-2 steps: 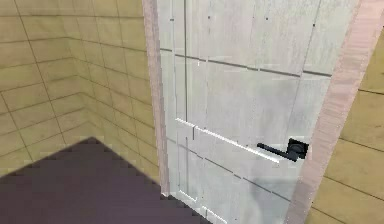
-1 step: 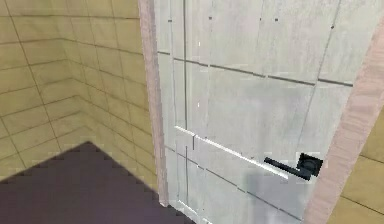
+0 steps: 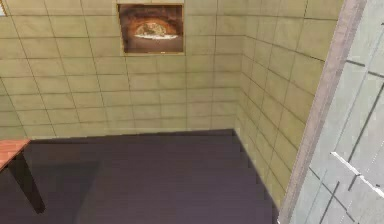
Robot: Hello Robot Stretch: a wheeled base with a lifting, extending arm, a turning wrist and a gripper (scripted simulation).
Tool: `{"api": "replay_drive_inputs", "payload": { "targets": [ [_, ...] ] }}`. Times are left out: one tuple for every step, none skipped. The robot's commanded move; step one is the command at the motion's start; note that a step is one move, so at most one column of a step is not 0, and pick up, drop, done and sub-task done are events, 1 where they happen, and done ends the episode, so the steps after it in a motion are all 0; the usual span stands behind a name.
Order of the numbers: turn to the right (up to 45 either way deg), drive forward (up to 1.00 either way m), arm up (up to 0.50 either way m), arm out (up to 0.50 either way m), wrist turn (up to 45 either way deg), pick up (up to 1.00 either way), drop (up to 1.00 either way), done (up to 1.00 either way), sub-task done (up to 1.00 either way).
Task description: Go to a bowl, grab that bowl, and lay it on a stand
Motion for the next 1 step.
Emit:
{"api": "replay_drive_inputs", "payload": {
  "targets": [
    [-3.0,0.0,0.0,0.0,0.0,0.0,0.0,0.0,0.0]
  ]
}}
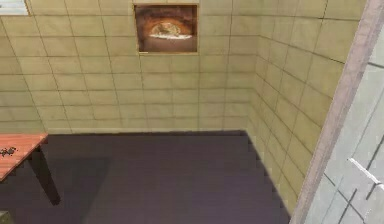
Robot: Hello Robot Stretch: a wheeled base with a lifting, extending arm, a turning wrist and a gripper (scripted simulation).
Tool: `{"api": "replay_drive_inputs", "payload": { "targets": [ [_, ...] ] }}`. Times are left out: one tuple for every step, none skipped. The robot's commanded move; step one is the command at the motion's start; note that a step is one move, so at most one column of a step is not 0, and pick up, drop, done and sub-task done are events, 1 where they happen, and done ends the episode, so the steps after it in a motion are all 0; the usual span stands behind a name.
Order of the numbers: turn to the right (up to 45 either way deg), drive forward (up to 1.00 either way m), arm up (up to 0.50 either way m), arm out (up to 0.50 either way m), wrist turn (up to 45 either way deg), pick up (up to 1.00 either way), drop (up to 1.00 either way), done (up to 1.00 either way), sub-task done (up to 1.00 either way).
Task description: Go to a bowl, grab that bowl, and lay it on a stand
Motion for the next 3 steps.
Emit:
{"api": "replay_drive_inputs", "payload": {
  "targets": [
    [0.0,0.8,0.0,0.0,0.0,0.0,0.0,0.0,0.0],
    [-45.0,0.0,0.0,0.0,0.0,0.0,0.0,0.0,0.0],
    [-6.0,0.0,0.0,0.0,0.0,0.0,0.0,0.0,0.0]
  ]
}}
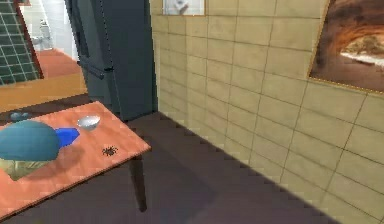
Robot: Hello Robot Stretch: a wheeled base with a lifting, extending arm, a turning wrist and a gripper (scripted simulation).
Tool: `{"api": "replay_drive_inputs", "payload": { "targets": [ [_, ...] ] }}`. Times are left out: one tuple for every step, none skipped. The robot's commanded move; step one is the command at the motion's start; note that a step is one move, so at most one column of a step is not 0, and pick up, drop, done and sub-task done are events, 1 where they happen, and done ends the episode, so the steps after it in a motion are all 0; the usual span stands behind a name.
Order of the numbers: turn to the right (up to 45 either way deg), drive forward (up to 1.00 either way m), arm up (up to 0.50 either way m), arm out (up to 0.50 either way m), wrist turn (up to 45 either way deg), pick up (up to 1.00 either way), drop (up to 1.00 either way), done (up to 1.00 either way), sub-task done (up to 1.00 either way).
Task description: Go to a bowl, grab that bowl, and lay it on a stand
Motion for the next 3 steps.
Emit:
{"api": "replay_drive_inputs", "payload": {
  "targets": [
    [0.0,0.25,0.0,0.0,0.0,0.0,0.0,0.0,0.0],
    [3.0,0.0,0.0,0.0,0.0,0.0,0.0,0.0,0.0],
    [0.0,0.7,0.0,0.0,0.0,0.0,0.0,0.0,0.0]
  ]
}}
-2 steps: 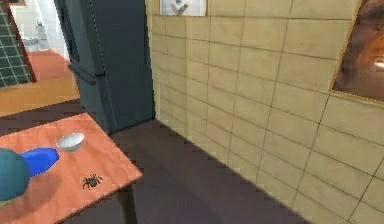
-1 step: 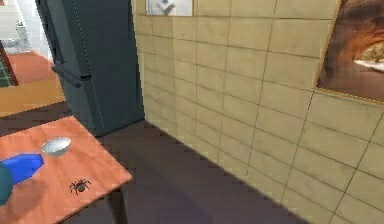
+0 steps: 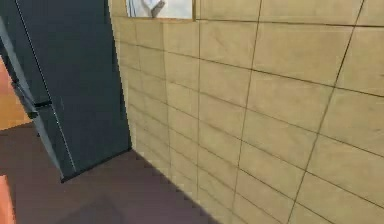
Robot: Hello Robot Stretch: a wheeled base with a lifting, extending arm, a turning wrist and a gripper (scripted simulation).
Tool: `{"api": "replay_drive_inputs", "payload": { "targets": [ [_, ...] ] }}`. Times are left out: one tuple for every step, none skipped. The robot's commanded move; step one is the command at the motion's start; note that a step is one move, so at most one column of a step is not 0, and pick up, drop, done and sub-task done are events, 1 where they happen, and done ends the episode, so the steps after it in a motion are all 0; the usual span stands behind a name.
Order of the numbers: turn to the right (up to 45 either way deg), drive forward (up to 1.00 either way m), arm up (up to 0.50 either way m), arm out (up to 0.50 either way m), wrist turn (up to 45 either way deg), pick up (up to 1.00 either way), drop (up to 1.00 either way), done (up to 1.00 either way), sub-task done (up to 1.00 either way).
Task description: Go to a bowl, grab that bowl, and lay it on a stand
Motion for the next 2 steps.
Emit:
{"api": "replay_drive_inputs", "payload": {
  "targets": [
    [33.0,0.0,0.0,0.0,0.0,0.0,0.0,0.0,0.0],
    [3.0,0.0,0.0,0.0,0.0,0.0,0.0,0.0,0.0]
  ]
}}
